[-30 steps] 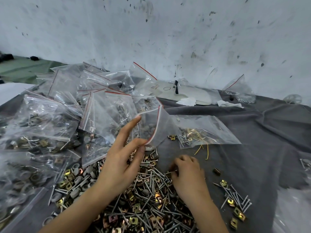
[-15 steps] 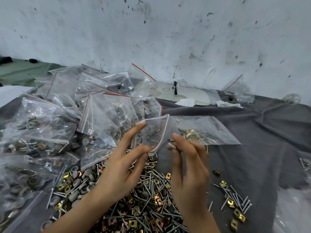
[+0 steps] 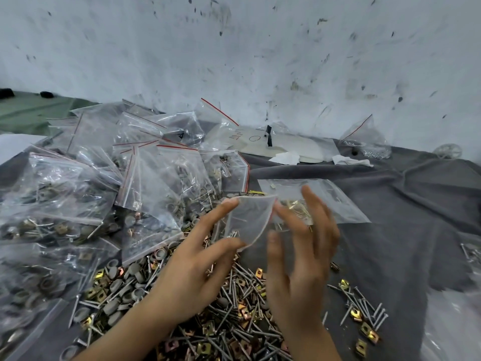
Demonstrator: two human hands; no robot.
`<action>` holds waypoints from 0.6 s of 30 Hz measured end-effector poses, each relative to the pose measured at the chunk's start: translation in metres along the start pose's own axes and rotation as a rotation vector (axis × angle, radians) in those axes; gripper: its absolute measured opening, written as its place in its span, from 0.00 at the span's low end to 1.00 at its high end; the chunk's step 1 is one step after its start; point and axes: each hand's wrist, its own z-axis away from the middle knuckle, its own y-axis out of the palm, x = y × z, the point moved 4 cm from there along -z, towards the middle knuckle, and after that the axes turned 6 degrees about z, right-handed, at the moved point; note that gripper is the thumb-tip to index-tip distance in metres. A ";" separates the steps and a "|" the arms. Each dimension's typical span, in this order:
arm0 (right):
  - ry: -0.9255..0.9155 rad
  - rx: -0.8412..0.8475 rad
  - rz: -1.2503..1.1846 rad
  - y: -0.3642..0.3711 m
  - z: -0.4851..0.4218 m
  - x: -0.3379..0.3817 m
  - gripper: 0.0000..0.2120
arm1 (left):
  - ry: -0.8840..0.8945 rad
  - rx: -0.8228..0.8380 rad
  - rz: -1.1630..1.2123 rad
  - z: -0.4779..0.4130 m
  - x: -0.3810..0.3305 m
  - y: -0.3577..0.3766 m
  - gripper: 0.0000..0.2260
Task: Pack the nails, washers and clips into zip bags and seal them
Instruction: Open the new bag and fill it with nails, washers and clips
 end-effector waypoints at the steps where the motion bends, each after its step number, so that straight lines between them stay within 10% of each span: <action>1: 0.068 -0.020 -0.017 -0.002 -0.002 -0.007 0.13 | -0.018 -0.027 0.003 -0.001 0.002 -0.001 0.07; 5: 0.373 0.089 0.059 0.000 -0.006 -0.046 0.08 | -0.099 -0.139 0.018 -0.002 0.007 -0.007 0.09; 11: 0.633 0.692 0.327 0.001 0.002 -0.102 0.05 | -0.074 -0.183 -0.014 -0.004 0.006 -0.010 0.09; 18: 0.147 1.181 0.379 0.043 0.018 -0.060 0.09 | 0.015 -0.138 0.013 -0.003 0.007 -0.005 0.05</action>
